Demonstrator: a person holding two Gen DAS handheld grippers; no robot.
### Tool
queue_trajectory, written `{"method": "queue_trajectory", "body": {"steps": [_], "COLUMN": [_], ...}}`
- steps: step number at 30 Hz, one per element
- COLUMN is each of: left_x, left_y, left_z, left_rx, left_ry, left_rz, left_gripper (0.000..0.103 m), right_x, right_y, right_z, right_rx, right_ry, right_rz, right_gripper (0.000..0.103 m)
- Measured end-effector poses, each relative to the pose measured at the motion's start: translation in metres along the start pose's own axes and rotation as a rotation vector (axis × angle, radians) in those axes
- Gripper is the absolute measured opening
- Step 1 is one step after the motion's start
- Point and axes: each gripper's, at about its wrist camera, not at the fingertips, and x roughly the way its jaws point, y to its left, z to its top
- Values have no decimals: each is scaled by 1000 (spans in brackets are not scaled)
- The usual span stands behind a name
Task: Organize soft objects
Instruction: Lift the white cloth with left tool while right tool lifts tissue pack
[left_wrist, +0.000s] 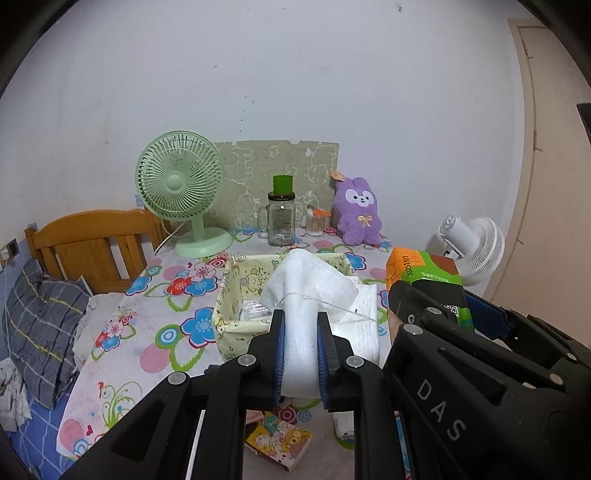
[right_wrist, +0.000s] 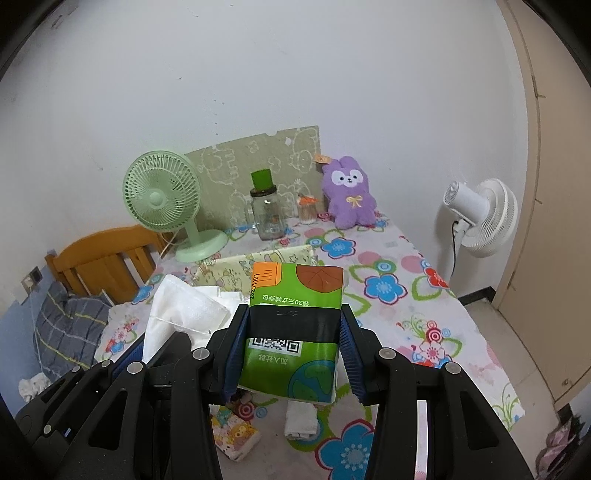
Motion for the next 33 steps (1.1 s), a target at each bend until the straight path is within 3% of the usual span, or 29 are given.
{"method": "queue_trajectory", "body": {"steps": [33], "left_x": [80], "left_y": [25], "left_z": [38], "left_rx": [-41], "left_ry": [42], "left_rz": [39], "left_gripper": [13], "right_x": [93], "right_y": [18], "right_z": [45], "right_rx": [-22], "right_ry": [33], "right_rz": [89], "right_gripper": [49]}}
